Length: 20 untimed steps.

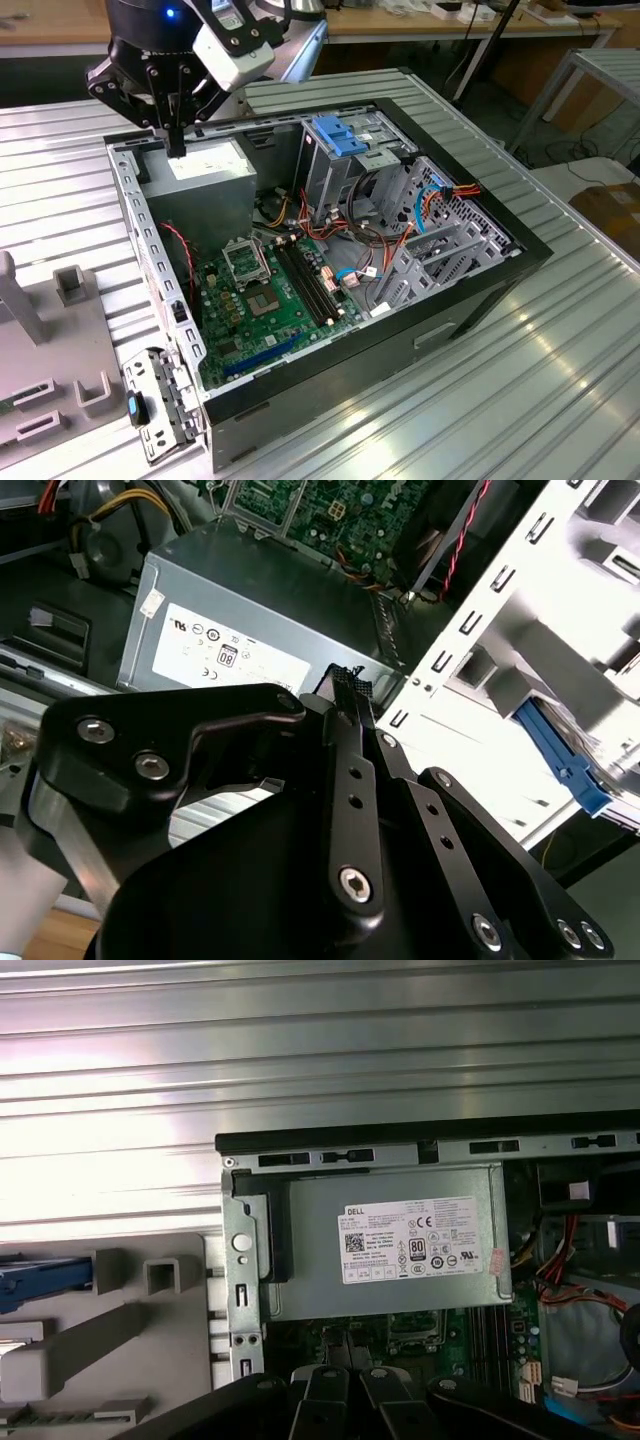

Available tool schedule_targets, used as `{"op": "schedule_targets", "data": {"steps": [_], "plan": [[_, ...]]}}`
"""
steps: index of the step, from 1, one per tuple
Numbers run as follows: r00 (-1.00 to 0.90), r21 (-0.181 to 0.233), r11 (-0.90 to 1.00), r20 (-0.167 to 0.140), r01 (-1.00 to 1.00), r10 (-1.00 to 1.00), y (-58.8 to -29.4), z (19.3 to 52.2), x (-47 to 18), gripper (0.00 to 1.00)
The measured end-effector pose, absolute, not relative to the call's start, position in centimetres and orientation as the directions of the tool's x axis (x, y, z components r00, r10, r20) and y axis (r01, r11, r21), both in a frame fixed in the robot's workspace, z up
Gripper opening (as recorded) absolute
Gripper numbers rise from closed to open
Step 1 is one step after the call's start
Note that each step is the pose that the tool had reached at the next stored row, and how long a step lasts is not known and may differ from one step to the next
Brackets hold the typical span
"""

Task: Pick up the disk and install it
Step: 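Reach for the disk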

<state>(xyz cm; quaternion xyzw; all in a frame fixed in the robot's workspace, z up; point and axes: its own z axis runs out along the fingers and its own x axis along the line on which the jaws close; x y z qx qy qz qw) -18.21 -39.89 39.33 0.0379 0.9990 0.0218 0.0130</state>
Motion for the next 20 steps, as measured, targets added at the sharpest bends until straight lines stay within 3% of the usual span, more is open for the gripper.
{"op": "schedule_targets", "data": {"steps": [20], "plan": [[-0.997, 0.044, 0.996, -0.024, 0.075, 0.076, -39.9, 39.3, -20.1, 0.11]]}}
